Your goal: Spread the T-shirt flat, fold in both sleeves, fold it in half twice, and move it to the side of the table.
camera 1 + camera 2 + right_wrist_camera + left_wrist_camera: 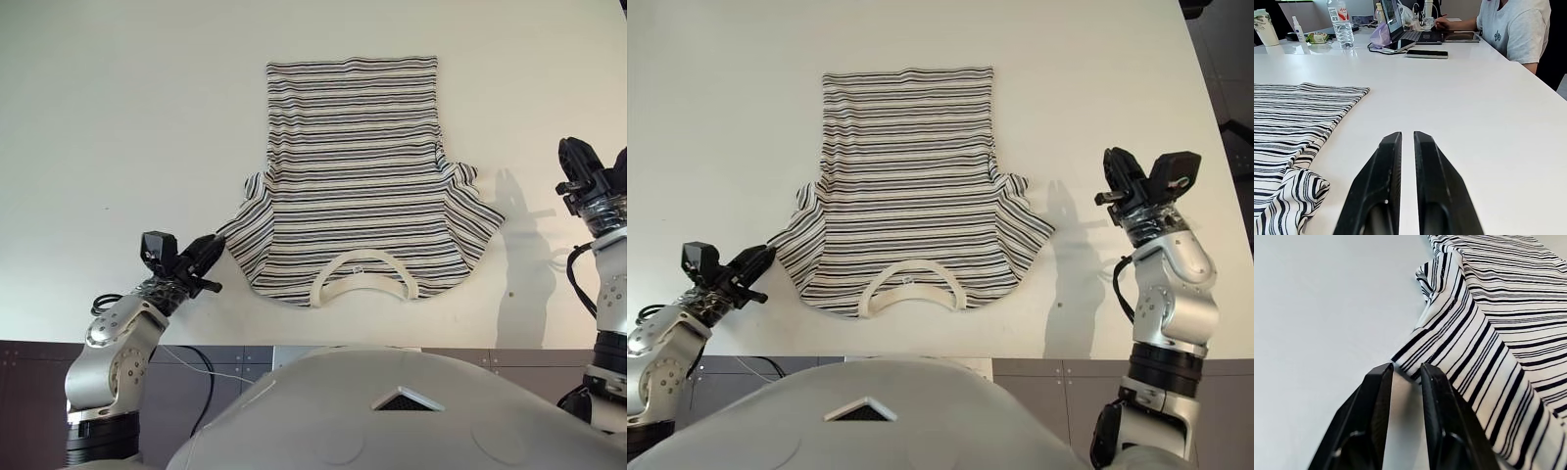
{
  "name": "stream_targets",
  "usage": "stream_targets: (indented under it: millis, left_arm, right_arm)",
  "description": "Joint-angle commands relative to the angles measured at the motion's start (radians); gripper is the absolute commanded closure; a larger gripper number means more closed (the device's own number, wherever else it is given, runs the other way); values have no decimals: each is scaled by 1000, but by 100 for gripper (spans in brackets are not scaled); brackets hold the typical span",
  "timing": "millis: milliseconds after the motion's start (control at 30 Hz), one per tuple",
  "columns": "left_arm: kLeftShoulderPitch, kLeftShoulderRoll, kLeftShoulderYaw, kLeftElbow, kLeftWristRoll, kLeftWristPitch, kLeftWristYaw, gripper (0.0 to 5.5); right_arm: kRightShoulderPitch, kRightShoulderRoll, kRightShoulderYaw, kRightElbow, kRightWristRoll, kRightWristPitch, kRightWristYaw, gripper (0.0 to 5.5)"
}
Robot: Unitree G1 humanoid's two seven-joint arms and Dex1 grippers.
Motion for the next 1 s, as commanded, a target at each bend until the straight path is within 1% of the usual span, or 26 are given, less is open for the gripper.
stream_targets:
  millis: [33,133,167,200,233,333,467,533,667,767,1000]
  left_arm:
    - [-37,-24,-6,-18,-22,58,5,446]
    - [-61,-45,9,-16,-54,99,11,446]
    - [-64,-47,14,-18,-60,105,8,465]
    - [-65,-49,19,-19,-62,105,4,467]
    - [-65,-53,25,-21,-71,112,3,490]
    - [-72,-64,51,-17,-108,133,4,534]
    - [-79,-66,66,-25,-120,134,-3,538]
    - [-75,-61,63,-49,-103,105,-15,538]
    - [-40,-21,-6,-136,18,-14,-90,538]
    - [-49,8,-80,-175,130,-72,-107,538]
    - [-133,84,-245,-222,354,-137,-132,538]
  right_arm:
    - [-23,13,17,-1,-18,11,5,507]
    - [-33,17,29,4,-30,8,8,507]
    - [-33,19,32,4,-34,7,9,499]
    - [-34,19,34,3,-39,5,10,499]
    - [-34,20,36,3,-43,3,11,499]
    - [-29,21,49,4,-65,-11,15,499]
    - [-31,29,60,7,-85,-19,22,499]
    - [-30,33,65,9,-94,-23,25,499]
    - [-16,44,72,7,-108,-28,30,499]
    - [-12,51,79,10,-114,-31,32,499]
    - [-19,69,105,32,-131,-36,44,499]
